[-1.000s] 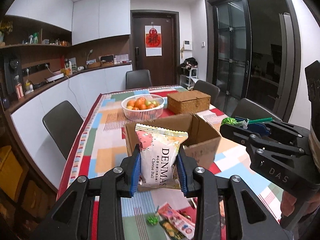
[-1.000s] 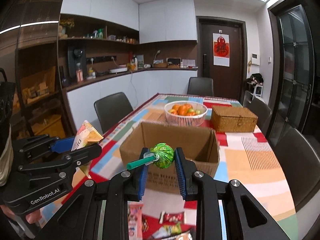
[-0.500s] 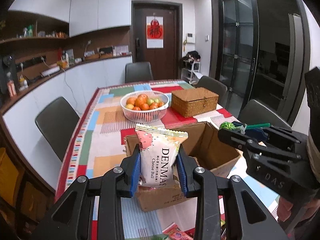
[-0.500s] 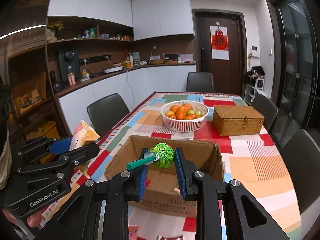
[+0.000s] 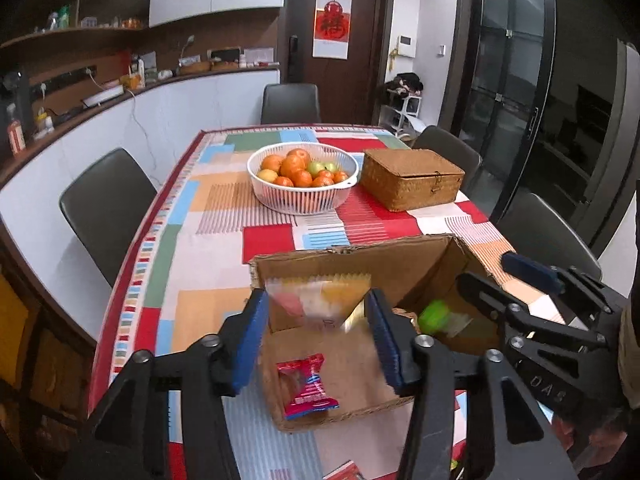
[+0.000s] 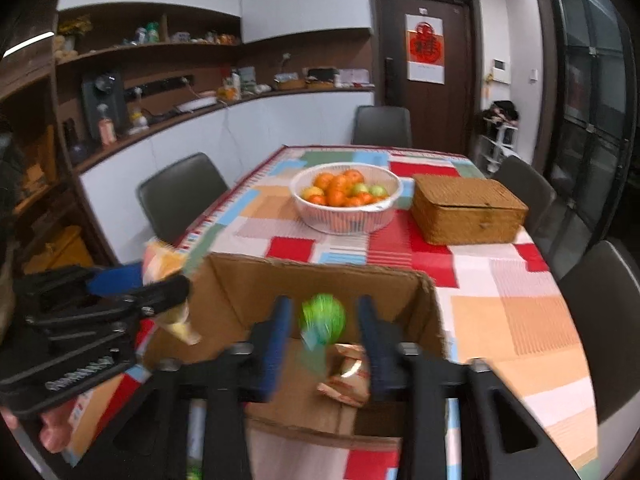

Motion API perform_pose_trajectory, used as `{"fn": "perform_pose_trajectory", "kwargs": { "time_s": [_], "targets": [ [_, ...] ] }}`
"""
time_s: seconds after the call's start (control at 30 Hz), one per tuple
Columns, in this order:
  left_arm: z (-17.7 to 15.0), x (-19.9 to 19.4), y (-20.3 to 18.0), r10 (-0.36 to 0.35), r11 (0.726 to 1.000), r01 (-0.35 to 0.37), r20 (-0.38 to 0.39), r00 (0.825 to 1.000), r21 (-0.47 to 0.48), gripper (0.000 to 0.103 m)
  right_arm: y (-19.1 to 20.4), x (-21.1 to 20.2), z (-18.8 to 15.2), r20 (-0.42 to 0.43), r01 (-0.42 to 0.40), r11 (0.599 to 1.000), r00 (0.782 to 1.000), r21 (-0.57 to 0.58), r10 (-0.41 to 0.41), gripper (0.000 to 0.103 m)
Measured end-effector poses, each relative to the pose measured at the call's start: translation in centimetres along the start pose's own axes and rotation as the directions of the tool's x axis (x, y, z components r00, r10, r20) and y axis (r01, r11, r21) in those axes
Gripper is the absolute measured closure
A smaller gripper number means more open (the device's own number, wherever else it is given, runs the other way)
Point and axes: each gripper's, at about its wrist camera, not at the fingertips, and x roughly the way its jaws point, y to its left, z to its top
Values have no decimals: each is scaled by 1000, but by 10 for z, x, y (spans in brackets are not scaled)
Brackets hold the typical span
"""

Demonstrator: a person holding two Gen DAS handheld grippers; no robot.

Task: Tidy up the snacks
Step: 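Carry both snacks over the box and open both tools to drop them inside, then move both tools back to the snack pile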

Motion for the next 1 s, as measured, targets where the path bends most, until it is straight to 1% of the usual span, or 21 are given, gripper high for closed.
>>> {"fn": "perform_pose_trajectory", "kwargs": {
  "time_s": [0.03,0.07,0.2,0.27,0.4,0.5,0.63,0.8,1.0],
  "targets": [
    [-3,-5,0,21,1000,-21,10,1000,7,47,-2,-2,-3,10,24,1000,1000,12,-25,46],
    [-6,-10,2,28,1000,-29,20,999,12,46,-3,-5,-5,18,29,999,999,16,-29,46],
    [-19,-37,1,32,999,-34,58,998,37,41,1,-20,-15,33,30,1000,999,1,-30,45],
    [-26,-52,0,37,998,-42,81,996,52,40,6,-33,-20,50,18,1000,999,-6,-18,42],
    [-41,-82,2,41,995,-51,118,992,84,39,18,-58,-29,93,5,1000,996,-28,-2,41],
    [-51,-102,6,40,995,-53,135,990,90,38,28,-76,-36,117,-13,999,993,-41,18,41],
    [-71,-122,11,38,994,-53,143,989,98,37,44,-94,-50,124,-39,997,991,-68,48,41],
    [-95,-134,16,29,994,-41,120,992,97,37,61,-105,-66,115,-64,993,991,-102,75,41],
    [-128,-137,21,49,993,-59,100,994,105,37,78,-106,-92,64,-90,986,993,-141,100,41]
  ]
}}
